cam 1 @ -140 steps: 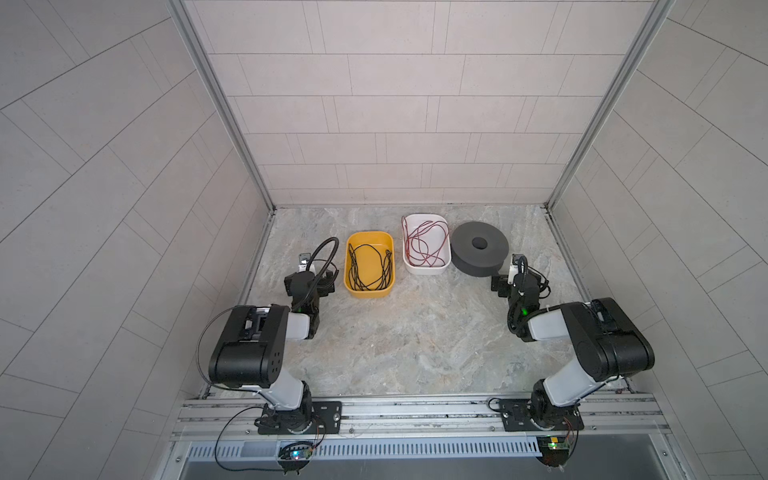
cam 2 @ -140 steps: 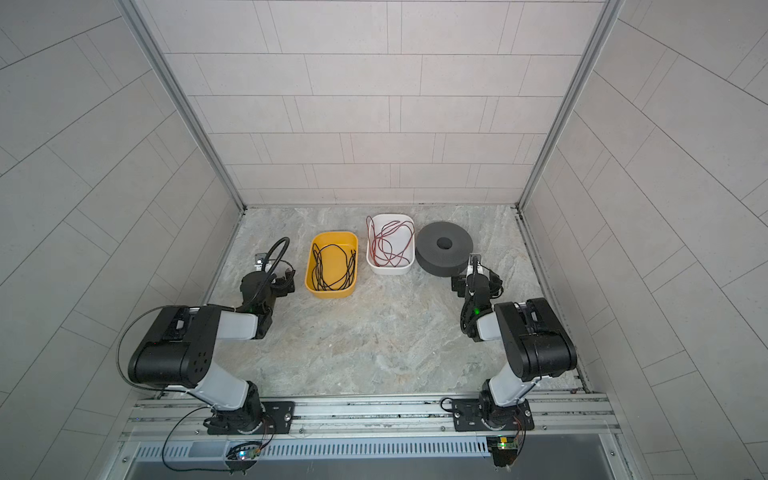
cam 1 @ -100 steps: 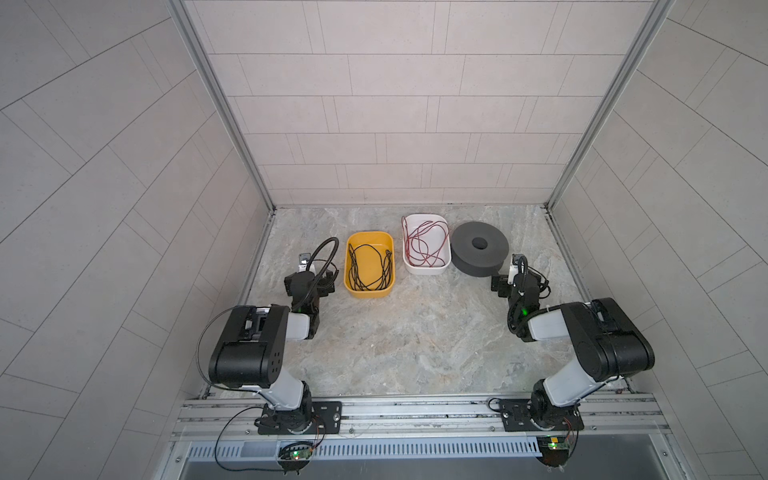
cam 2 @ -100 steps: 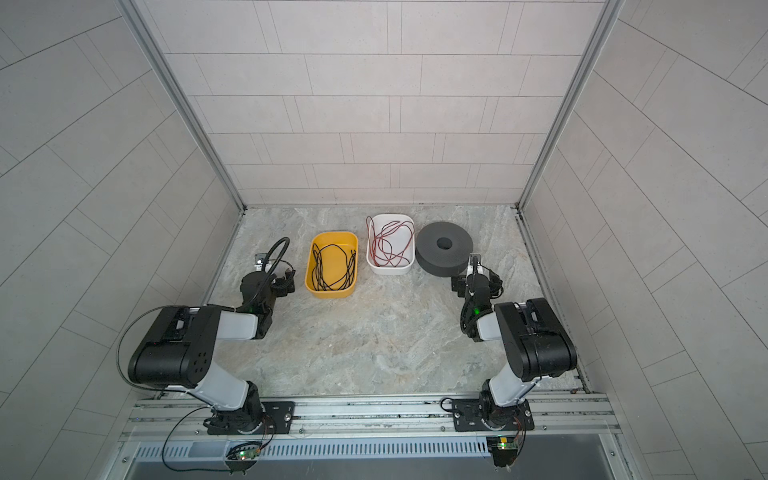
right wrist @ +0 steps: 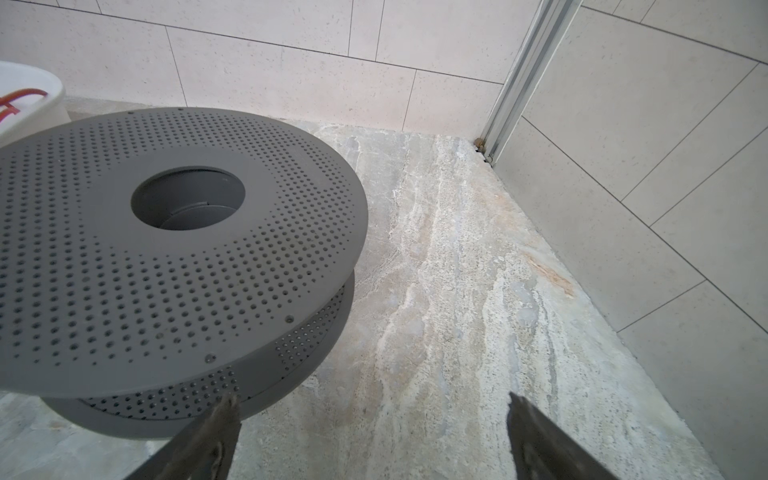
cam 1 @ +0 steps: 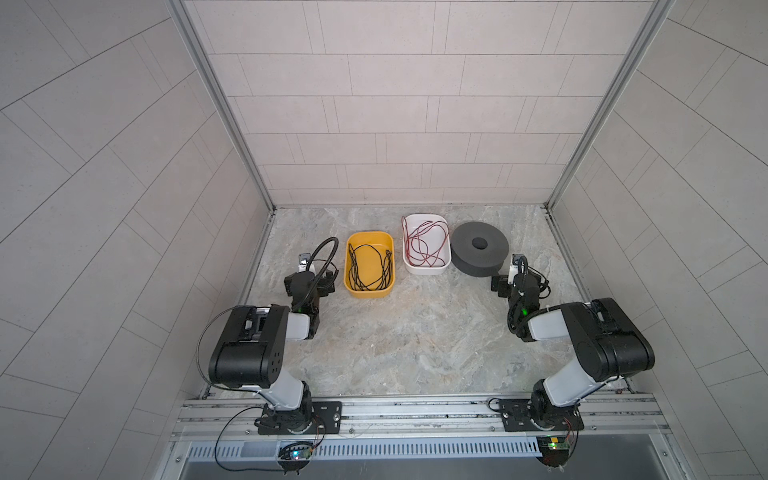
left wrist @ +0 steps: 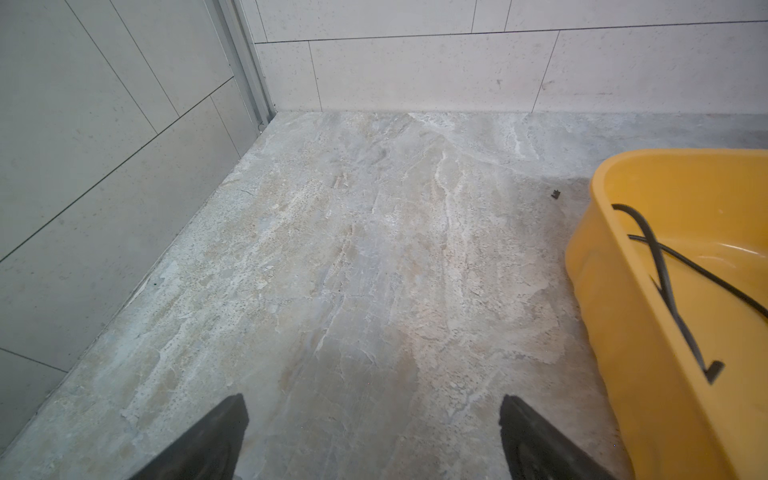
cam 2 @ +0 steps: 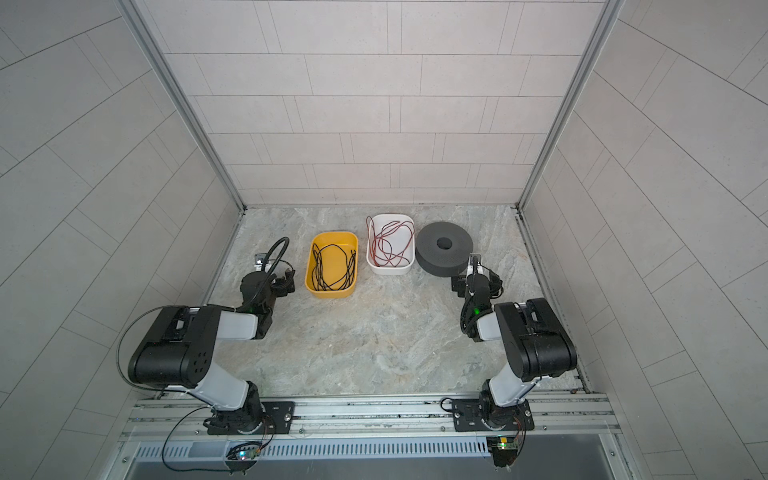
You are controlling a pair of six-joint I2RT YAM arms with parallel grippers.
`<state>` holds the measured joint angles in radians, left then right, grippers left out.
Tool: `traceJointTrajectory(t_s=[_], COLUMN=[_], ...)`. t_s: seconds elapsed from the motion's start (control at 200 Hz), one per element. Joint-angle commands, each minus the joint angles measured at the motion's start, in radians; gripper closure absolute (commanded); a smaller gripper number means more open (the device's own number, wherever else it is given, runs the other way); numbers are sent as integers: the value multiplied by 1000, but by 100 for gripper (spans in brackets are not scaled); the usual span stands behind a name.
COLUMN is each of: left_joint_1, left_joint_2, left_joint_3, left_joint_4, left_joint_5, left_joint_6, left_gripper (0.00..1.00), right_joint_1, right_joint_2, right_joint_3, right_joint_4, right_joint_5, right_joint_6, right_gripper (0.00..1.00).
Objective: Wrap the cables
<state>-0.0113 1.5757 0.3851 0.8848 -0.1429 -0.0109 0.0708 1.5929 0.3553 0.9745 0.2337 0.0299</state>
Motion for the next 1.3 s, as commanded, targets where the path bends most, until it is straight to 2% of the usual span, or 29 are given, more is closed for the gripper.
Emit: traceJointTrajectory(t_s=[0.0,0.35,0.46,0.575,0.65,0.831,0.931,1.026,1.091,1.201,1.291], left_joint_1=[4,-13,-28,-90,-116,-131,-140,-139,-139,-139,-140], left_joint_2=[-3,-3,-5,-26,-55,-199,-287,-325,-327,-324,-316], left_joint_3=[5,6,1,-29,-42,49,114,265,393,531,611], left_joint_4=[23,23,30,79,98,-176,-298,-552,-761,-997,-1120], left_joint_5=[2,-23,-46,-155,-212,-232,-268,-259,-261,-211,-93], left_joint_6=[-10,0,10,45,69,80,45,11,-36,-132,-181], left_gripper=[0,0,0,0,0,0,0,0,0,0,0], right_joint_1=[-3,-4,17,50,61,76,83,83,83,85,84], right_joint_2=[-16,-16,-13,-33,-108,-261,-360,-426,-453,-467,-465], right_joint_3=[7,6,-15,-50,-56,-66,-32,45,99,172,238], right_joint_4=[-3,-2,47,109,53,-55,-203,-410,-538,-680,-794], right_joint_5=[1,0,30,86,106,120,175,194,163,115,110], right_joint_6=[-7,-9,-32,-57,-64,-78,-18,40,71,135,254], right_gripper=[1,1,1,1,1,1,1,1,1,1,1])
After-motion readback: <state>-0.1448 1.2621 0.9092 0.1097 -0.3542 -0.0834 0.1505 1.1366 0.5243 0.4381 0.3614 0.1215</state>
